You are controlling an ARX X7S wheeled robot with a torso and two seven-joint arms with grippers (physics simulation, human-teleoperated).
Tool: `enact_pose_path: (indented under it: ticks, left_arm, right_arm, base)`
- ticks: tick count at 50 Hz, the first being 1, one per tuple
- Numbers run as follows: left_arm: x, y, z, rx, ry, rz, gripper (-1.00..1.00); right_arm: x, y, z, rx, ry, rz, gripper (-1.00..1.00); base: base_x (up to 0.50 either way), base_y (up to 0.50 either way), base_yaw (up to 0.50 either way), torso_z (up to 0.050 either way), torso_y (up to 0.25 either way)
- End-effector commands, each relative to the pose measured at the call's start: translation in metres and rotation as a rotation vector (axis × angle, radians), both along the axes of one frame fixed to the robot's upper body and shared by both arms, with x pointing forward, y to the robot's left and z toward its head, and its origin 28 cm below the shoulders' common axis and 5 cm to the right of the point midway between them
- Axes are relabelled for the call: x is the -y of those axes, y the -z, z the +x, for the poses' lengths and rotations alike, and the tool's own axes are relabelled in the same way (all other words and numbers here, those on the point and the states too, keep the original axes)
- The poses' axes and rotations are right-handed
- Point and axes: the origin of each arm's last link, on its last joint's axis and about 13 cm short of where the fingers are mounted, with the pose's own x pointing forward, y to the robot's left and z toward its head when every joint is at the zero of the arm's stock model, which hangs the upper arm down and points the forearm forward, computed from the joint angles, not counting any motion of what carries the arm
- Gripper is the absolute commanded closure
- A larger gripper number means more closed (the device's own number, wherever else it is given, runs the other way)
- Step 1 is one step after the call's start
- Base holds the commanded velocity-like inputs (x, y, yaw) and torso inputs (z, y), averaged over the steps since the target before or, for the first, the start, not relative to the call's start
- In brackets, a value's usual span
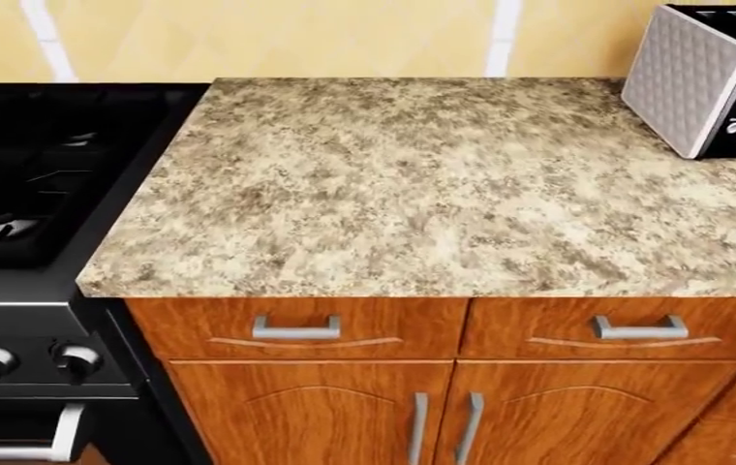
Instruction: Pick and place the shaker into the drawer. Then close the cabinet.
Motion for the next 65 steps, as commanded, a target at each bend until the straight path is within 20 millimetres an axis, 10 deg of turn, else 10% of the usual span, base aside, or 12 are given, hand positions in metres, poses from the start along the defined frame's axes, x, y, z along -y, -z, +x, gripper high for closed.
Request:
enact_pose_path:
  ticks: [1, 55, 65]
  left_arm:
    - [0.002, 0.000, -0.003, 0.005, 0.012, 0.005, -1.00]
    - [0.008, 0.002, -0.003, -0.002, 0.046, 0.003, -1.00]
    - [0.013, 0.007, -0.005, -0.019, 0.067, -0.004, -1.00]
  right_arm:
    - [0.000, 0.002, -0.001, -0.004, -0.005, -0.002, -1.00]
    - [-0.007, -0.003, -0.016, 0.051, 0.008, -0.025, -1.00]
    - [-0.040, -0.030, -0.040, 0.169, -0.070, -0.108, -1.00]
  base:
    - [0.50, -0.06, 0.00, 0.000, 0.000]
    - [0.35, -0.01, 0.00, 0.000, 0.001]
    - [0.00, 0.00, 0.00, 0.000, 0.000]
